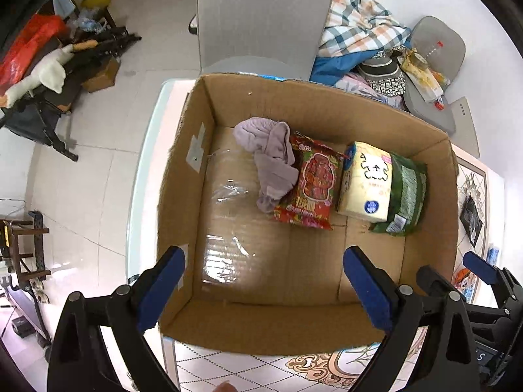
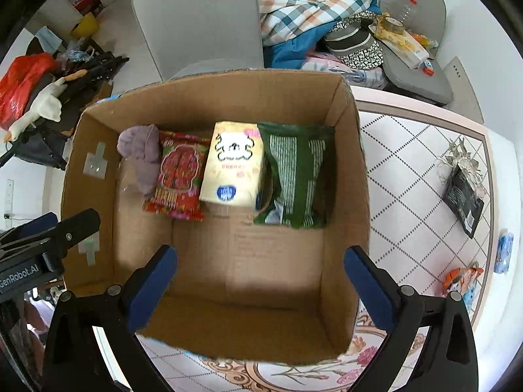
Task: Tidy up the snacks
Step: 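Lift both tools out of the box back toward the table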
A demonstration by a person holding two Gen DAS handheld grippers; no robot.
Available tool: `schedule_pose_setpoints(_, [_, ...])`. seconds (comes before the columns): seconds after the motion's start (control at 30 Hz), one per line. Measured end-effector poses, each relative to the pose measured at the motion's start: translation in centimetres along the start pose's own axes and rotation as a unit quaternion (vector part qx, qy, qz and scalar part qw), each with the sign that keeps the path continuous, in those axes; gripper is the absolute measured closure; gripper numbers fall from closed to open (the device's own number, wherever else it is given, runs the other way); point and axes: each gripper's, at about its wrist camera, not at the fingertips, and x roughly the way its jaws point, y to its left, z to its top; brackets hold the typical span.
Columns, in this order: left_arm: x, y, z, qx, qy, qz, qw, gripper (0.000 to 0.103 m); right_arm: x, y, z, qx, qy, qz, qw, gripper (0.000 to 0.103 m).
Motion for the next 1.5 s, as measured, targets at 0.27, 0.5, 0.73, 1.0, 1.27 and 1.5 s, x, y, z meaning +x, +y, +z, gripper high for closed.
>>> schedule_pose_setpoints(0.27, [-3.7,-1.3,-3.2,0.018,-0.042,0.018,0.9988,0.004,-3.6,-0.3,-3.4,-0.009,-0.030,0.004,1.000,0.000])
schedule_pose_setpoints(0.5, [-8.6,-2.1,-6.5,0.022,-0.083,0.013,0.9962,0.004,-8.8,-0.7,-6.6,-0.022,-0.070,0.012,0.997,0.000])
schedule_pose_setpoints(0.73, [-14.3,-2.4,-9.7,0.023,-0.129,0.007,0.9914,0.004,-13.8,-1.0,-10.0,-0.030,-0.099,0.030,0.994,0.000])
schedule_pose_setpoints(1.0, [-18.3,-3.1,-12.5,0.020,-0.158,0.005,0.9873,0.004,-18.8,-1.1,-12.7,-0.046,-0.137,0.044,0.988,0.000])
schedule_pose_setpoints(1.27, [-19.3,-4.7,-14.0,0.021,-0.162,0.008,0.9865,0.004,-20.3,-2.3,-13.8,-0.045,-0.147,0.070,0.986,0.000])
schedule_pose_setpoints(1.5, [-18.8,-10.9,-13.1,0.068,-0.173,0.006,0.9825,0.004,-19.8,-7.6,-14.4,0.004,-0.137,0.092,0.986,0.000])
